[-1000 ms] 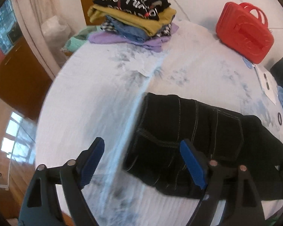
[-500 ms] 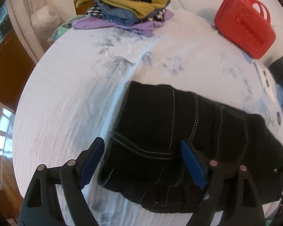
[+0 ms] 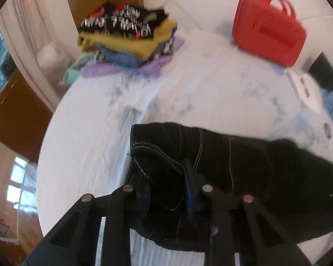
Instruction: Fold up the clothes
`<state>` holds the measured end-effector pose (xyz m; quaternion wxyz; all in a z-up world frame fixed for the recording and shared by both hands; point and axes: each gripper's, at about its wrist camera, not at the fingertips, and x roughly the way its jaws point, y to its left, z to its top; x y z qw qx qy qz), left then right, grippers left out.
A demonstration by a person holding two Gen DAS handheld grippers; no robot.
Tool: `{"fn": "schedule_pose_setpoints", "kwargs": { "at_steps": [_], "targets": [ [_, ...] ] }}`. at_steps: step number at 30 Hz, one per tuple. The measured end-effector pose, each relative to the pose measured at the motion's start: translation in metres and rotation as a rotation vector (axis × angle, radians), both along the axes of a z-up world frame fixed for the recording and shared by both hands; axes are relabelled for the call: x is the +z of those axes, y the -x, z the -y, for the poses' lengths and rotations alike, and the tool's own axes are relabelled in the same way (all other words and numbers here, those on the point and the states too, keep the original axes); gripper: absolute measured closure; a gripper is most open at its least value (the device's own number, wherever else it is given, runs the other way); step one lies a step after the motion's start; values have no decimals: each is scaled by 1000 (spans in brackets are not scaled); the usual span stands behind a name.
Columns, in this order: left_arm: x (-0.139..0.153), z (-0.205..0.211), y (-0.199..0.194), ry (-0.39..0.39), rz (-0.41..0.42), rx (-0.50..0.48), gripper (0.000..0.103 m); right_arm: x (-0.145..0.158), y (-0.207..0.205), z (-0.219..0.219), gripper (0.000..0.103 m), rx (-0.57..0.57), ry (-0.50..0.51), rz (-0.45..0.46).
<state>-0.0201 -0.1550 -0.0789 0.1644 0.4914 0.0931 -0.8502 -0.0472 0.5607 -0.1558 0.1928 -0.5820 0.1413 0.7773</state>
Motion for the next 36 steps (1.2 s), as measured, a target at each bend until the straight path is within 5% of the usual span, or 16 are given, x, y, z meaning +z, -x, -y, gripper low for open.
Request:
{"fn": "schedule_pose_setpoints", "kwargs": {
  "at_steps": [5,10,14,18,22,27,31,36],
  "targets": [
    [34,21,-27,-67,-38,6,79,47,-25,-24,74,15,-10,-95],
    [-5,28,-44,-41,28,13,79,91,-55,-55,74,9,2,-187],
    [-64,26,-44,8,129,27,72,25,-76,-72,73,-31,68,-101],
    [-71,29,-56,60,148,15,44,-13,-97,-82,45,-88,95,-54],
    [-45,44,-64,-18,143,28,41,9,-111,-93,45,-129,94,-76],
    [17,47,-72,-3,-20,37,41,58,-114,-99,43,-157,-2,-148],
    [11,41,-44,4,7,-11,40,54,-93,-99,43,-114,77,-147],
    [-38,28,-17,37,138,-54,40,7,-64,-94,43,-71,89,-28]
  ]
}}
